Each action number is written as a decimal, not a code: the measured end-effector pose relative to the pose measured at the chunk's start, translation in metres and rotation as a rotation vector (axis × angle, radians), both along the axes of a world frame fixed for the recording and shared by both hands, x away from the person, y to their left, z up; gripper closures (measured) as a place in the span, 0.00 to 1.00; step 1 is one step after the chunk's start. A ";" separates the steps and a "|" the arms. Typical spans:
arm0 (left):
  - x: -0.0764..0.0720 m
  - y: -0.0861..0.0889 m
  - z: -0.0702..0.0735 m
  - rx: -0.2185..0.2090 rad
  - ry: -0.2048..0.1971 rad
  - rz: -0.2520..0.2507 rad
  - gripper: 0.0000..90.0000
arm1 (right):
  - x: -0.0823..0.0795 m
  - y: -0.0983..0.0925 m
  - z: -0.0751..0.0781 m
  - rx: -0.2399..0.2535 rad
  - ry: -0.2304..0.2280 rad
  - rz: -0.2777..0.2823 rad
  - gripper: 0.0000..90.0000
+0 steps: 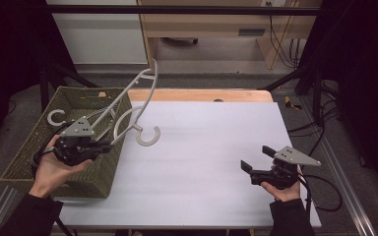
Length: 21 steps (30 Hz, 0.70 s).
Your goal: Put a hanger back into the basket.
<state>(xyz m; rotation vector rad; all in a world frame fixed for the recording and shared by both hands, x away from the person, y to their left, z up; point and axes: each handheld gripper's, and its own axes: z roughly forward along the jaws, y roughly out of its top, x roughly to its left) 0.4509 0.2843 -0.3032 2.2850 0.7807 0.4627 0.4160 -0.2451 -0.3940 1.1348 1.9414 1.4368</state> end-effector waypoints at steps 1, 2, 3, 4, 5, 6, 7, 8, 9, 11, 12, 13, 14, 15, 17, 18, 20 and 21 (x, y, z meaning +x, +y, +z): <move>0.002 0.004 -0.002 0.008 0.008 0.006 0.91 | 0.000 0.000 0.000 -0.001 -0.002 -0.001 0.06; 0.004 0.008 -0.005 0.007 0.014 0.016 0.91 | 0.000 0.000 0.000 -0.002 0.000 -0.001 0.06; 0.006 0.013 -0.007 0.011 0.019 0.018 0.91 | 0.000 0.000 0.000 -0.002 0.000 -0.003 0.06; 0.007 0.017 -0.009 0.009 0.024 0.022 0.91 | 0.000 0.000 -0.001 -0.001 0.003 -0.003 0.06; 0.008 0.021 -0.011 0.016 0.031 0.026 0.91 | 0.001 0.000 -0.001 -0.002 0.002 -0.003 0.06; 0.009 0.025 -0.013 0.016 0.035 0.034 0.91 | 0.001 0.000 -0.001 -0.002 0.002 -0.003 0.06; 0.009 0.029 -0.015 0.020 0.040 0.036 0.91 | 0.001 0.000 -0.001 -0.002 0.001 -0.003 0.06; 0.010 0.032 -0.016 0.025 0.046 0.039 0.91 | 0.001 0.000 -0.001 -0.004 0.000 -0.003 0.06; 0.011 0.036 -0.018 0.029 0.049 0.043 0.91 | 0.001 0.000 -0.001 -0.005 0.000 0.000 0.06; 0.011 0.043 -0.021 0.040 0.056 0.041 0.91 | 0.001 0.001 -0.002 -0.004 0.004 -0.003 0.06; 0.011 0.043 -0.021 0.040 0.056 0.041 0.91 | 0.001 0.001 -0.002 -0.004 0.004 -0.003 0.06; 0.012 0.047 -0.022 0.040 0.060 0.044 0.91 | 0.001 0.001 -0.002 -0.006 0.004 -0.003 0.06; 0.012 0.054 -0.025 0.034 0.066 0.047 0.91 | 0.002 0.001 -0.002 -0.007 0.005 -0.003 0.06; 0.012 0.057 -0.026 0.036 0.070 0.051 0.91 | 0.002 0.001 -0.002 -0.007 0.007 -0.003 0.06; 0.013 0.061 -0.027 0.037 0.076 0.055 0.91 | 0.002 0.001 -0.002 -0.003 0.005 -0.001 0.06; 0.012 0.067 -0.029 0.040 0.085 0.061 0.91 | 0.002 0.001 -0.002 -0.009 0.006 -0.002 0.06; 0.012 0.073 -0.030 0.034 0.093 0.062 0.91 | 0.002 0.001 -0.003 -0.009 0.008 0.000 0.06; 0.012 0.073 -0.030 0.034 0.093 0.062 0.91 | 0.002 0.001 -0.003 -0.010 0.009 0.000 0.06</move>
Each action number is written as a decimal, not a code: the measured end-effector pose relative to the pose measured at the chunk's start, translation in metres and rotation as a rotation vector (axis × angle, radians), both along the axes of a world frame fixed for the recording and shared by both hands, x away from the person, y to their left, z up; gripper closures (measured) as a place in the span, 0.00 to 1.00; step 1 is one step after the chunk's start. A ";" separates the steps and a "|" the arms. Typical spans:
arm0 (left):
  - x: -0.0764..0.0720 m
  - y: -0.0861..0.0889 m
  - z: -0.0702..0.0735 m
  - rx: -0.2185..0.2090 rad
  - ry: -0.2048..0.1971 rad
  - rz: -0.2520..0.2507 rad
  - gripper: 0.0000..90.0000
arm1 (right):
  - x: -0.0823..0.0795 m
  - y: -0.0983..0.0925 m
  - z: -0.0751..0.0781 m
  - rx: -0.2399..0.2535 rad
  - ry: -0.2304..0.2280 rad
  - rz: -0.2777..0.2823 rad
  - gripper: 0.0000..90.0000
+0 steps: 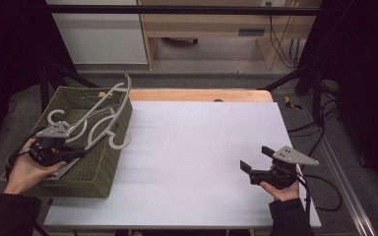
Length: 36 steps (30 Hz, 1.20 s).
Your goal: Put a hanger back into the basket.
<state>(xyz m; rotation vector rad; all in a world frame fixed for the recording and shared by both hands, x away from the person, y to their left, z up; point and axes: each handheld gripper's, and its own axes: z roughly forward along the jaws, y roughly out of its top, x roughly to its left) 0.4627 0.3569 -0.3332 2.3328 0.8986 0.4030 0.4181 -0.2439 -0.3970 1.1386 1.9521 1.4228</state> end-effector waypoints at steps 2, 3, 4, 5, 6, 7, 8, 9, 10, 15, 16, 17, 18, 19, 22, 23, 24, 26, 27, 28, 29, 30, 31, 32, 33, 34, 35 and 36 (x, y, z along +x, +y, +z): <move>0.000 0.005 -0.001 0.005 0.000 0.005 0.91 | 0.000 0.000 0.000 0.002 0.000 -0.004 0.06; 0.000 0.010 -0.002 0.001 0.001 0.011 0.91 | 0.000 0.000 0.000 0.001 0.001 -0.003 0.06; 0.000 0.012 -0.002 -0.005 0.001 0.014 0.91 | 0.000 0.000 0.000 0.000 0.000 -0.001 0.06; 0.000 0.014 -0.002 -0.007 -0.001 0.017 0.91 | 0.000 0.000 0.000 0.000 0.000 -0.001 0.06; 0.000 0.016 -0.002 -0.003 0.005 0.016 0.91 | 0.000 0.000 0.000 0.001 0.002 -0.001 0.06; 0.001 0.017 -0.003 -0.004 0.007 0.017 0.91 | 0.000 0.000 0.000 0.001 0.002 -0.002 0.06; 0.001 0.019 -0.003 0.003 0.013 0.016 0.91 | 0.000 -0.001 0.000 0.001 0.002 -0.001 0.06; 0.002 0.020 -0.005 -0.004 0.007 0.022 0.91 | 0.000 -0.001 0.000 0.000 0.000 -0.001 0.06; 0.002 0.020 -0.005 -0.004 0.007 0.022 0.91 | 0.000 -0.001 0.000 0.000 0.000 -0.001 0.06; 0.006 0.030 -0.011 0.003 0.038 0.024 0.91 | 0.000 0.000 0.000 -0.001 0.001 -0.002 0.06; 0.007 0.032 -0.012 0.009 0.052 0.017 0.91 | 0.001 0.000 -0.001 0.001 0.000 -0.006 0.06; 0.007 0.033 -0.012 0.011 0.057 0.018 0.91 | 0.001 0.000 -0.001 0.001 0.002 -0.005 0.06; 0.008 0.033 -0.013 0.014 0.062 0.019 0.91 | 0.000 0.000 -0.001 0.002 0.005 -0.005 0.06; 0.009 0.033 -0.015 0.014 0.059 0.025 0.91 | 0.001 0.000 -0.001 -0.001 0.004 -0.005 0.06; 0.010 0.034 -0.017 0.016 0.073 0.016 0.91 | 0.000 0.000 -0.001 -0.001 0.003 -0.005 0.06; 0.010 0.035 -0.018 0.015 0.076 0.015 0.91 | 0.000 0.000 -0.001 0.000 0.002 -0.005 0.06; 0.010 0.036 -0.018 0.012 0.075 0.017 0.91 | 0.000 -0.001 -0.001 -0.002 0.000 -0.002 0.06; 0.010 0.038 -0.019 0.010 0.083 0.016 0.91 | 0.000 -0.001 0.000 -0.001 0.000 -0.002 0.06; 0.009 0.041 -0.019 -0.001 0.082 0.026 0.91 | 0.000 -0.001 0.000 -0.001 0.001 -0.002 0.06; 0.009 0.042 -0.020 -0.004 0.084 0.029 0.91 | 0.000 -0.001 -0.001 -0.002 0.000 -0.002 0.06; 0.009 0.043 -0.021 -0.007 0.081 0.036 0.91 | 0.000 0.000 -0.001 0.000 0.002 -0.006 0.06; 0.009 0.044 -0.023 -0.007 0.086 0.040 0.90 | 0.000 0.000 -0.001 0.000 0.003 -0.006 0.06; 0.009 0.044 -0.023 -0.007 0.086 0.040 0.90 | 0.000 0.000 -0.001 0.000 0.003 -0.006 0.06; 0.009 0.044 -0.025 -0.003 0.088 0.043 0.90 | 0.000 0.000 -0.001 -0.001 0.002 -0.005 0.06; 0.010 0.045 -0.028 -0.007 0.100 0.054 0.90 | 0.000 0.000 -0.001 0.000 0.003 -0.005 0.06; 0.011 0.045 -0.031 0.002 0.102 0.057 0.90 | 0.000 0.000 -0.001 -0.001 0.002 -0.006 0.06; 0.012 0.044 -0.033 0.004 0.115 0.054 0.90 | 0.000 0.000 -0.001 -0.001 0.002 -0.005 0.06; 0.012 0.044 -0.033 0.004 0.115 0.054 0.90 | 0.000 0.000 -0.001 -0.001 0.002 -0.005 0.06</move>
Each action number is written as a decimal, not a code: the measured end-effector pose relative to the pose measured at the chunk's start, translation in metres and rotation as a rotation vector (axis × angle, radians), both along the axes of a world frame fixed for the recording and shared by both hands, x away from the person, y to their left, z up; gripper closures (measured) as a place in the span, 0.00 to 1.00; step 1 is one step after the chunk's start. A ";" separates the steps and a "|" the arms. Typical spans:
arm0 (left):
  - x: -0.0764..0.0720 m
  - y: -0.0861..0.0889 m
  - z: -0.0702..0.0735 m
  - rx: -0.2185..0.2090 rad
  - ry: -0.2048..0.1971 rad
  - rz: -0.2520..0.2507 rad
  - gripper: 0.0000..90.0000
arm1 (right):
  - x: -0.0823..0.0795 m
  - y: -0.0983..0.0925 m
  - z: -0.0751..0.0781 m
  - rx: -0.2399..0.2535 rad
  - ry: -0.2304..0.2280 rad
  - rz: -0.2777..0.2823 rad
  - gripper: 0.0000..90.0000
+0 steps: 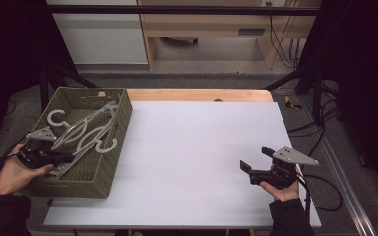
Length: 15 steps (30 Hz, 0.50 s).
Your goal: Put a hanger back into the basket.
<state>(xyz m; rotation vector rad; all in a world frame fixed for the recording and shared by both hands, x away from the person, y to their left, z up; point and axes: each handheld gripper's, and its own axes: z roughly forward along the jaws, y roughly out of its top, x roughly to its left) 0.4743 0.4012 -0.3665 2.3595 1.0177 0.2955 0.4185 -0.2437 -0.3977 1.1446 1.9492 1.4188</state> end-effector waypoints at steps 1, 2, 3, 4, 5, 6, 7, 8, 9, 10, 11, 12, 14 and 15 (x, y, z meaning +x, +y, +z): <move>0.000 -0.001 -0.003 -0.006 -0.011 0.009 0.90 | 0.000 0.000 0.000 -0.001 0.001 0.001 0.06; 0.000 0.000 -0.002 -0.007 -0.004 0.008 0.90 | 0.000 0.000 0.000 0.001 0.002 0.001 0.06; 0.000 0.000 -0.003 -0.006 -0.007 0.010 0.90 | 0.000 0.000 0.000 -0.001 0.001 0.002 0.06; 0.000 0.000 -0.002 -0.004 -0.008 0.013 0.90 | 0.000 0.000 0.000 -0.002 0.002 0.001 0.06; 0.000 -0.001 -0.003 -0.002 -0.018 0.018 0.90 | 0.000 0.000 0.000 -0.001 0.003 0.002 0.06; 0.000 -0.001 -0.002 0.002 -0.013 0.021 0.90 | 0.000 0.001 0.000 0.000 0.003 0.002 0.06; 0.000 -0.002 -0.002 -0.001 -0.022 0.028 0.90 | 0.000 0.000 0.000 0.000 0.003 0.002 0.06; 0.000 -0.003 -0.002 0.002 -0.025 0.037 0.90 | 0.000 0.000 0.000 -0.001 0.003 0.002 0.06; 0.001 -0.003 -0.002 0.002 -0.037 0.048 0.90 | 0.000 0.000 0.000 -0.002 0.000 0.002 0.06; 0.001 -0.003 -0.002 -0.002 -0.037 0.053 0.90 | 0.000 0.000 0.000 -0.001 0.001 0.001 0.06; 0.002 -0.003 -0.002 -0.008 -0.042 0.056 0.90 | 0.000 0.000 0.000 0.000 0.001 0.001 0.06; 0.002 -0.003 -0.002 -0.008 -0.042 0.056 0.90 | 0.000 0.000 0.000 0.000 0.001 0.001 0.06; 0.002 -0.005 -0.002 -0.025 -0.048 0.075 0.90 | 0.000 0.000 0.000 0.001 0.000 0.001 0.06; 0.002 -0.004 0.000 -0.015 -0.051 0.071 0.90 | 0.000 0.000 0.000 0.000 0.001 0.001 0.06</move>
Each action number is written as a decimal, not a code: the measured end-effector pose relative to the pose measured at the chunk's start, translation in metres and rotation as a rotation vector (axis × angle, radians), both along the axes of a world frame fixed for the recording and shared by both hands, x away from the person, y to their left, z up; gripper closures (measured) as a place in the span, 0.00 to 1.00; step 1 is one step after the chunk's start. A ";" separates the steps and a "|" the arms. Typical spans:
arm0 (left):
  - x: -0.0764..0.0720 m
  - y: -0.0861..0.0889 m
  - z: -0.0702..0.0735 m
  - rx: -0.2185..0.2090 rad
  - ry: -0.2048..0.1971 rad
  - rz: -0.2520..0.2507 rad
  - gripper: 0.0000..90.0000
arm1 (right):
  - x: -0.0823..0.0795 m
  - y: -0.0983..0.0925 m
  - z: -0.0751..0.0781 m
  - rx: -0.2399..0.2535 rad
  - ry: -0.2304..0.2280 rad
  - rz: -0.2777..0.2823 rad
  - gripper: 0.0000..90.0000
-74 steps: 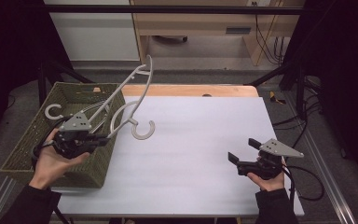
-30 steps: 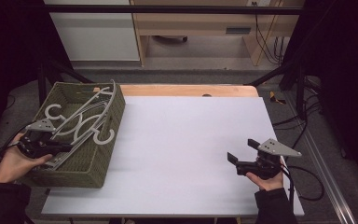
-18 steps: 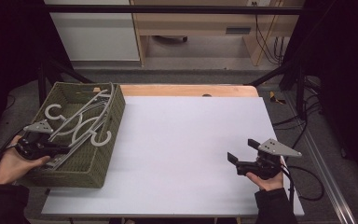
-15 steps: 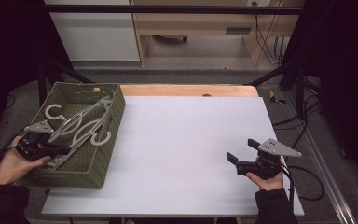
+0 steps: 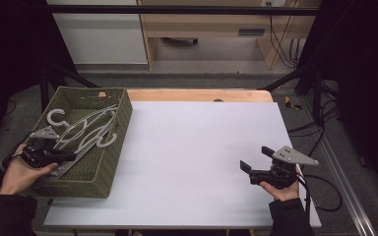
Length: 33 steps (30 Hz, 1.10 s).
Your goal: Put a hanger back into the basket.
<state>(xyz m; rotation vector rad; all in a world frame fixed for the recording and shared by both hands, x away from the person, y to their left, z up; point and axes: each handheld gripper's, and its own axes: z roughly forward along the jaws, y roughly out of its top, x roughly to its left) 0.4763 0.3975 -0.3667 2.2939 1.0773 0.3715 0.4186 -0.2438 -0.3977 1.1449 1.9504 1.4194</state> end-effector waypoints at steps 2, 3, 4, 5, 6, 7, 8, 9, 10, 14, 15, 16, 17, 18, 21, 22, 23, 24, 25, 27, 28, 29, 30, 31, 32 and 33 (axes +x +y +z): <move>0.000 0.002 0.001 -0.013 0.003 0.013 0.89 | 0.000 0.000 0.000 -0.001 0.000 0.000 0.06; 0.000 0.002 0.001 -0.013 0.003 0.013 0.89 | 0.000 0.000 0.000 -0.001 -0.001 0.001 0.06; -0.001 0.003 0.000 -0.016 -0.013 0.056 0.88 | 0.000 0.000 0.000 -0.001 -0.001 0.001 0.06; -0.001 0.003 0.000 -0.016 -0.013 0.056 0.88 | 0.000 0.000 0.000 -0.001 -0.001 0.001 0.06; -0.001 0.006 -0.002 0.006 -0.014 0.085 0.87 | 0.000 0.000 0.000 0.000 -0.002 0.000 0.06; 0.000 0.007 -0.003 0.017 -0.015 0.099 0.86 | 0.000 0.000 0.000 0.001 -0.002 0.000 0.06; 0.000 0.008 -0.005 0.032 -0.017 0.115 0.86 | 0.000 0.000 0.000 0.001 -0.001 0.000 0.06; 0.000 0.009 -0.006 0.034 -0.017 0.131 0.87 | 0.000 0.000 0.000 -0.001 0.000 0.000 0.06; 0.001 0.011 -0.006 0.019 -0.019 0.137 0.87 | 0.000 0.000 0.000 -0.001 0.000 0.000 0.06; 0.001 0.012 -0.005 0.024 -0.022 0.148 0.87 | 0.000 0.001 0.000 -0.002 0.001 0.000 0.06; 0.001 0.011 -0.005 0.022 -0.025 0.151 0.87 | 0.000 0.001 -0.001 -0.002 0.002 0.000 0.06; 0.001 0.011 -0.003 0.019 -0.031 0.157 0.87 | 0.000 0.001 -0.001 -0.003 0.001 0.000 0.06; 0.001 0.012 -0.002 0.010 -0.033 0.159 0.87 | 0.000 0.001 0.000 -0.002 0.001 0.000 0.06; 0.001 0.013 0.000 0.003 -0.032 0.162 0.87 | 0.000 0.000 0.000 -0.002 0.001 0.000 0.06; 0.001 0.017 0.006 -0.019 -0.057 0.186 0.87 | 0.000 0.000 0.000 -0.002 0.000 0.001 0.06; 0.001 0.018 0.007 -0.027 -0.068 0.207 0.87 | 0.000 0.000 0.000 0.000 0.000 0.000 0.06; 0.001 0.019 0.007 -0.038 -0.073 0.226 0.86 | 0.000 0.000 0.000 0.000 -0.001 0.001 0.06; 0.001 0.021 0.007 -0.049 -0.076 0.244 0.86 | 0.000 0.000 0.000 0.000 0.000 0.002 0.06; 0.002 0.024 0.007 -0.051 -0.078 0.256 0.85 | 0.000 0.000 0.000 -0.001 0.000 0.002 0.06; 0.003 0.028 0.006 -0.058 -0.088 0.296 0.85 | 0.000 0.000 0.000 0.000 0.000 0.001 0.06; 0.003 0.030 0.006 -0.058 -0.091 0.317 0.84 | 0.000 0.000 0.000 -0.001 0.000 0.002 0.06; 0.004 0.031 0.006 -0.051 -0.093 0.338 0.84 | 0.000 0.000 0.000 -0.001 0.000 0.001 0.06; 0.005 0.032 0.006 -0.052 -0.096 0.361 0.84 | 0.000 0.000 0.000 -0.001 0.000 0.001 0.06; 0.006 0.033 0.006 -0.042 -0.096 0.368 0.84 | 0.000 0.000 0.000 -0.001 0.001 0.000 0.06; 0.007 0.035 0.007 -0.022 -0.085 0.368 0.84 | 0.000 0.001 0.000 0.000 0.001 0.000 0.06; 0.008 0.035 0.007 -0.007 -0.091 0.382 0.84 | 0.000 0.001 0.000 -0.002 0.001 0.001 0.06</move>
